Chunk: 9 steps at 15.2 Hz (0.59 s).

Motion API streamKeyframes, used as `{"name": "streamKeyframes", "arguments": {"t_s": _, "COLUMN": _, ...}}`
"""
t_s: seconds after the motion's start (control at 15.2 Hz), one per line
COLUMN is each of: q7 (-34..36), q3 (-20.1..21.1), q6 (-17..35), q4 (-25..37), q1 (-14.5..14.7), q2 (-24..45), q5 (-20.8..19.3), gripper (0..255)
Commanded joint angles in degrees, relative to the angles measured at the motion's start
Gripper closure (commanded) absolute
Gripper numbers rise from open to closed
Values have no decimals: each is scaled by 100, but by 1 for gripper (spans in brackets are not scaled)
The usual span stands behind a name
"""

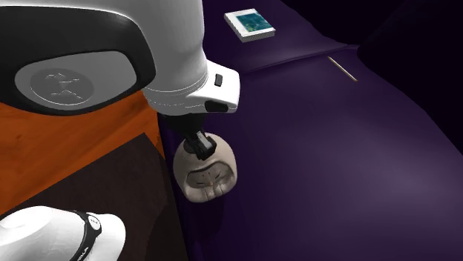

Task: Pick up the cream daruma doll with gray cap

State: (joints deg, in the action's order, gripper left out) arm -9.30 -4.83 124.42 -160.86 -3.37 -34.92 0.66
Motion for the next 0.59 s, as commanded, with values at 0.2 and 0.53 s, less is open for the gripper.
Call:
{"name": "streamKeyframes", "arguments": {"t_s": 0.2, "q7": 30, "q3": 23, "q6": -494, "q4": 258, "q1": -8, "q2": -245, "q5": -7, "gripper": 255}}
{"name": "streamKeyframes", "arguments": {"t_s": 0.53, "q7": 56, "q3": 41, "q6": -955, "q4": 546, "q1": -10, "q2": -418, "q5": -8, "gripper": 255}}
